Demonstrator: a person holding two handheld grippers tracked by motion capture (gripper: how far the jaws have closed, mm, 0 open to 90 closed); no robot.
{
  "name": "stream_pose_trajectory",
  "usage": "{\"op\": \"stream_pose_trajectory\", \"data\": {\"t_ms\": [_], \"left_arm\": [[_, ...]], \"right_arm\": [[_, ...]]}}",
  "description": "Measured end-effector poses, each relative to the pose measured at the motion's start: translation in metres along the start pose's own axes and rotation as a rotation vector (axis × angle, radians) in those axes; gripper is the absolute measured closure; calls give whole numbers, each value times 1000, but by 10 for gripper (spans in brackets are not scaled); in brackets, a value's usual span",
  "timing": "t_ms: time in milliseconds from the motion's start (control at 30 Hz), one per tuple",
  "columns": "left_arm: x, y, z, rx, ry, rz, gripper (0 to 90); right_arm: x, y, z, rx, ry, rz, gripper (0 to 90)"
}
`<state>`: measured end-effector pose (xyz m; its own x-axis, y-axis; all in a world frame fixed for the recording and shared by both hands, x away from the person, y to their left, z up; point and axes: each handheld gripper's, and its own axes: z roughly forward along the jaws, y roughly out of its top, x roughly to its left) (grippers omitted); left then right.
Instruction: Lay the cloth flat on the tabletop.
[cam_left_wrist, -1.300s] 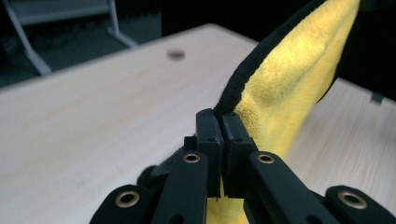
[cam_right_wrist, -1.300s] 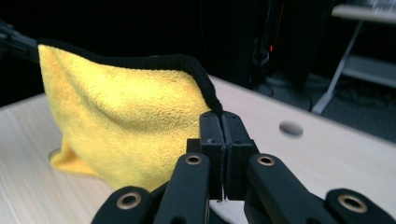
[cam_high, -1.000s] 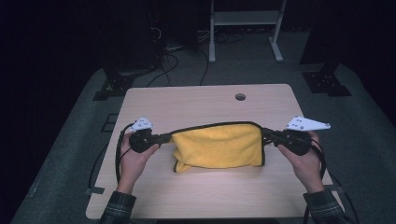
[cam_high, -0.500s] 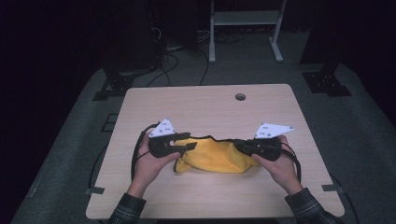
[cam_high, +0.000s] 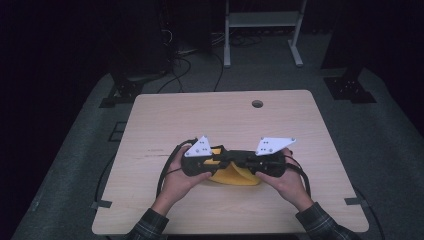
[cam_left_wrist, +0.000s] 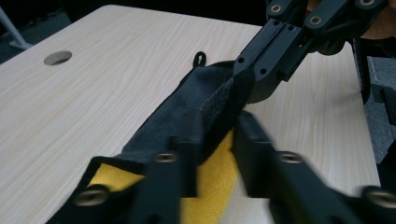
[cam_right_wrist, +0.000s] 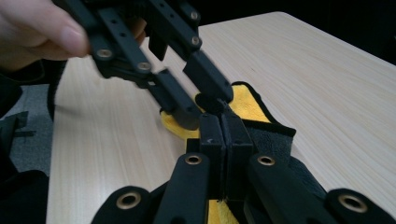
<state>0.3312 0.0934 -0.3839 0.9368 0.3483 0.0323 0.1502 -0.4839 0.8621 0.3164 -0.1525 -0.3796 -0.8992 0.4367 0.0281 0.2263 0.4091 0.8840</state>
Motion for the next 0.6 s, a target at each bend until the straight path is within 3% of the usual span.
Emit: {"op": "stream_pose_trajectory", "data": {"t_ms": [33, 67, 133, 167, 267, 333, 367, 400, 433, 467, 500, 533, 600], "left_arm": [[0, 0, 0, 0, 0, 0, 821], [-1, 0, -1, -8, -8, -27, 860], [-1, -1, -2, 2, -5, -35, 866], [-1, -1, -3, 9, -1, -36, 869], [3, -7, -8, 11, 10, -50, 868], [6, -12, -12, 10, 20, -57, 867], [8, -14, -15, 12, 26, -61, 867], [10, -16, -18, 16, 34, -65, 867], [11, -18, -20, 12, 38, -73, 867], [13, -20, -22, 16, 41, -74, 866], [14, -22, -24, 20, 42, -77, 866], [15, -24, -26, 23, 47, -81, 866], [18, -29, -29, 22, 52, -98, 865]], "right_arm": [[0, 0, 0, -1, 1, -4, 877], [0, 0, 0, -3, 7, -1, 873], [-1, 0, 0, -6, 14, -1, 857], [-4, -2, -1, -22, 30, 6, 772], [-11, -5, -8, -39, 17, 13, 691], [-15, -7, -11, -43, 0, 22, 687], [-21, -9, -16, -44, -16, 34, 675], [-35, -18, -26, -38, -74, 56, 662], [-35, -18, -26, -38, -74, 56, 662], [-47, -27, -34, -35, -121, 85, 650], [-47, -27, -34, -35, -121, 85, 650], [-55, -32, -38, -30, -151, 95, 643], [-78, -47, -50, -16, -237, 140, 608]]}}
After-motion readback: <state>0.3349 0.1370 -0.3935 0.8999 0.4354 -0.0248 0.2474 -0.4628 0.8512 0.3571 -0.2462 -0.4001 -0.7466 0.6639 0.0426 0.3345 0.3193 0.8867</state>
